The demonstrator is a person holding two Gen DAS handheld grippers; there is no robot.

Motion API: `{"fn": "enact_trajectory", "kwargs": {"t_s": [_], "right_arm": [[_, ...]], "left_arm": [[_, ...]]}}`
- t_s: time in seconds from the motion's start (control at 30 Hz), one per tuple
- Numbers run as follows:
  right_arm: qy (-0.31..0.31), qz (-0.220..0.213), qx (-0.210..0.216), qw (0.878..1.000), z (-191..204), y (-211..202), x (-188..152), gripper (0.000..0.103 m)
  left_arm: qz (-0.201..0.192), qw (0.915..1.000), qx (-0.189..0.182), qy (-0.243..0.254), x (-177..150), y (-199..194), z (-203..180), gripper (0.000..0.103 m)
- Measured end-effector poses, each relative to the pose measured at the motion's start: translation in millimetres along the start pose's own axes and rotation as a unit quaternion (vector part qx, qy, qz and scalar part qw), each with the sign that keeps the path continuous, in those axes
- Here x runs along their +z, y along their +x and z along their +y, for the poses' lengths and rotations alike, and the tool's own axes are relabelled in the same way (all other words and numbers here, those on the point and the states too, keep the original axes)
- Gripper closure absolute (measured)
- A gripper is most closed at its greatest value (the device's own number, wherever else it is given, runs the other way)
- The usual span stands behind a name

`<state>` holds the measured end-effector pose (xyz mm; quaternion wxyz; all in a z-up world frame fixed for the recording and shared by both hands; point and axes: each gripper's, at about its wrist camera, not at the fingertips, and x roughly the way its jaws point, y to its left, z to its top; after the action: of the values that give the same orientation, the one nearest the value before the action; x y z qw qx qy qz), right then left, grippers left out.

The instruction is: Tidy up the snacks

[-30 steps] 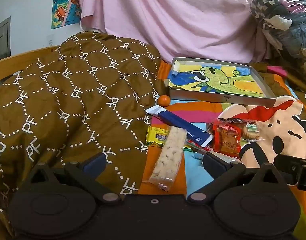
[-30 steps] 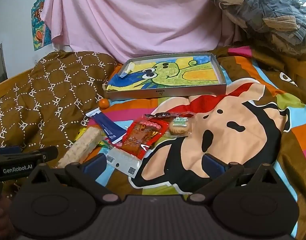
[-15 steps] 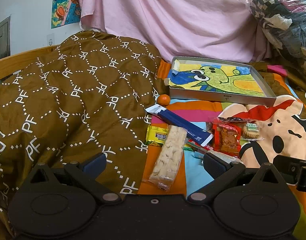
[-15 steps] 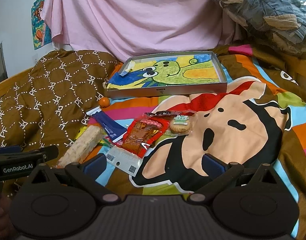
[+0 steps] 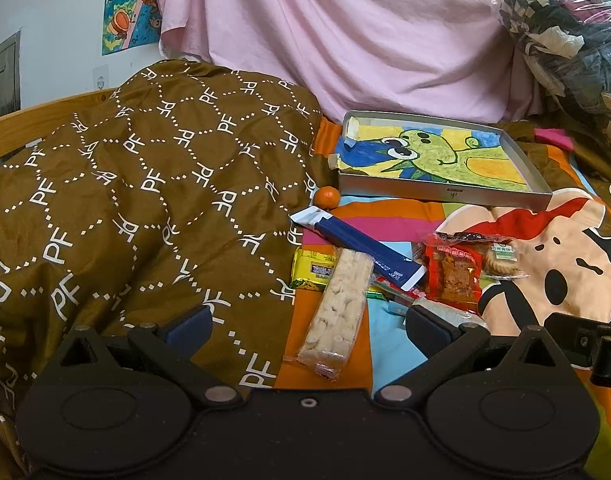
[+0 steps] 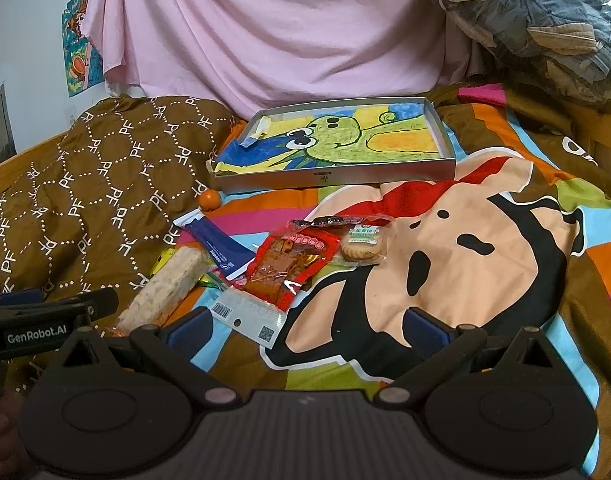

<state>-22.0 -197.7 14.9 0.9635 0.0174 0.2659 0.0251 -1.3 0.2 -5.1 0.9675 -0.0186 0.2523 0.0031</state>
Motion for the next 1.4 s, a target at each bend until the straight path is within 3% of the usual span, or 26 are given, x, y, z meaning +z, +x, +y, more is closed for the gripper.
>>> {"fn": "enact_trajectory", "kwargs": {"t_s": [0.47, 0.83, 1.1, 1.4], "right_arm": [[0.002, 0.017, -0.004, 1.0, -1, 3, 2, 0.0], [-0.009, 0.034, 0.0, 0.999, -4, 10, 15, 0.0], [-0.044, 0.046, 0.02, 0.998, -2, 31, 27, 0.0], [-0.065, 0.03, 0.038, 0.997, 2, 61, 39, 0.0]], "left_arm": [[0.01, 0.9999, 0.005, 0.002, -7, 4, 2, 0.001], [0.034, 0.9989, 0.031, 0.001, 9, 20, 3, 0.001], [0.045, 0.9982, 0.04, -0.001, 24, 38, 8, 0.001], [0.072, 0.9968, 0.035, 0.002, 38, 69, 18, 0.001]]}}
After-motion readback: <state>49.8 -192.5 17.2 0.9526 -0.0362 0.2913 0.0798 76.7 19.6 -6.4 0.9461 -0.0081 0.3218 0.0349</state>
